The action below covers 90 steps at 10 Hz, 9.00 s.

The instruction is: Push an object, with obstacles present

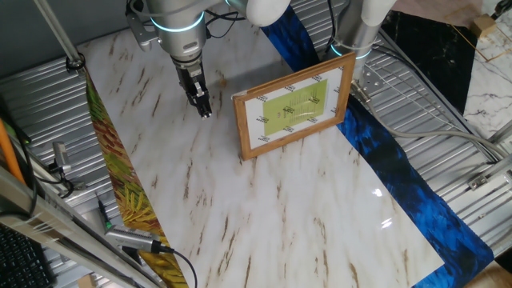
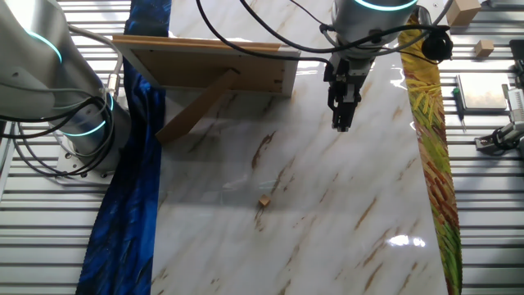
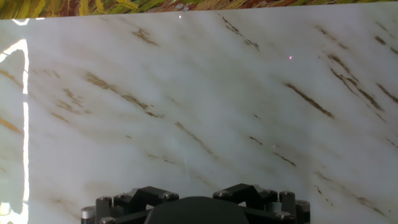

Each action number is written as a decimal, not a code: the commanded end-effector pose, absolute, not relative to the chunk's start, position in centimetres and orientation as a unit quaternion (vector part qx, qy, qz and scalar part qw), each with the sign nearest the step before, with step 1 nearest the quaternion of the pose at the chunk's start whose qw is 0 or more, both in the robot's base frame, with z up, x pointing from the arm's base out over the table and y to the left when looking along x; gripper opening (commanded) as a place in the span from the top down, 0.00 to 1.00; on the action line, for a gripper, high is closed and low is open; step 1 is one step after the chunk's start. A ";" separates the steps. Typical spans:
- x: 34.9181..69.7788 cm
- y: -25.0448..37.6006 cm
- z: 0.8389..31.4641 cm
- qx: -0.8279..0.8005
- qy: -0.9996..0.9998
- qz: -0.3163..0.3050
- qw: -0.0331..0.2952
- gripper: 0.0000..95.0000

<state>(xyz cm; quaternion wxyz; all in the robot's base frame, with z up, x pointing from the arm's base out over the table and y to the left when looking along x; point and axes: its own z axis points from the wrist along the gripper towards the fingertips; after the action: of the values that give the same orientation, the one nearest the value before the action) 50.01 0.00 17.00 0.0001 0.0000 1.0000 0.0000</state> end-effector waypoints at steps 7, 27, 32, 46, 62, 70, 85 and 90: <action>50.0 0.0 17.0 -0.174 0.985 0.013 0.002 1.00; 55.2 -6.1 15.2 -0.302 0.951 0.066 -0.011 1.00; 55.5 -7.7 14.7 -0.322 0.945 0.056 -0.014 1.00; 51.2 -9.5 13.6 -0.291 0.955 0.055 -0.014 1.00; 43.0 -12.3 12.1 -0.304 0.951 0.057 -0.032 1.00; 39.6 -15.7 10.0 -0.311 0.947 0.074 -0.027 1.00; 35.8 -17.2 4.5 -0.313 0.944 0.092 -0.056 1.00; 35.5 -17.2 4.4 -0.315 0.943 0.086 -0.057 1.00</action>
<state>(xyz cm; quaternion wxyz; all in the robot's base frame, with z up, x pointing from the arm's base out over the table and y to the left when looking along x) 35.37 -17.18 4.38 -0.0569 -0.3135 0.9440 0.0852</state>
